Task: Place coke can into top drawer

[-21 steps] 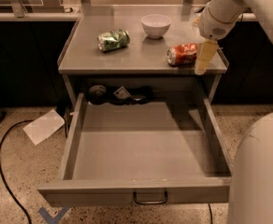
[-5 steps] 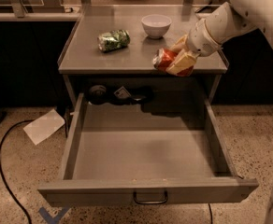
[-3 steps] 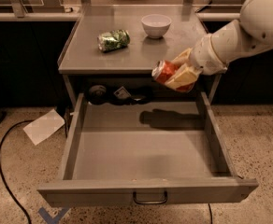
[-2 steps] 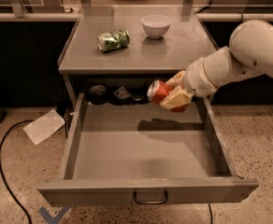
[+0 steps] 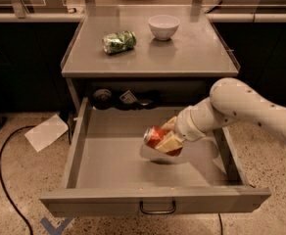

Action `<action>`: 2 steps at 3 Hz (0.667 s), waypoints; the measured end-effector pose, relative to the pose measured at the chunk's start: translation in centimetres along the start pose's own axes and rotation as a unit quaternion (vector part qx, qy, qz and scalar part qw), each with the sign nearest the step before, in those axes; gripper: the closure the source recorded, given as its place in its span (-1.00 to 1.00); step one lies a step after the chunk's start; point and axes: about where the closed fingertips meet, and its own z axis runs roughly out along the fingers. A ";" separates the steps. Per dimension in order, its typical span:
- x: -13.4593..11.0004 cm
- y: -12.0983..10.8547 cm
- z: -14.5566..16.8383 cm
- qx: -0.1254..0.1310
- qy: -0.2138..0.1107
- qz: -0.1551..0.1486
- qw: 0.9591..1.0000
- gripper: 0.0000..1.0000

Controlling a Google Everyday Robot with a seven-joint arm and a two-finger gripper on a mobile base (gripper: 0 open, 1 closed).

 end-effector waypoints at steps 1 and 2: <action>2.0 1.2 4.0 -0.015 0.000 0.014 1.000 1.00; 3.0 2.0 6.5 -0.028 0.001 0.016 0.999 1.00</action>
Offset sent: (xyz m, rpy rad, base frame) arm -0.0211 0.0331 -0.1068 0.0182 0.0905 0.0229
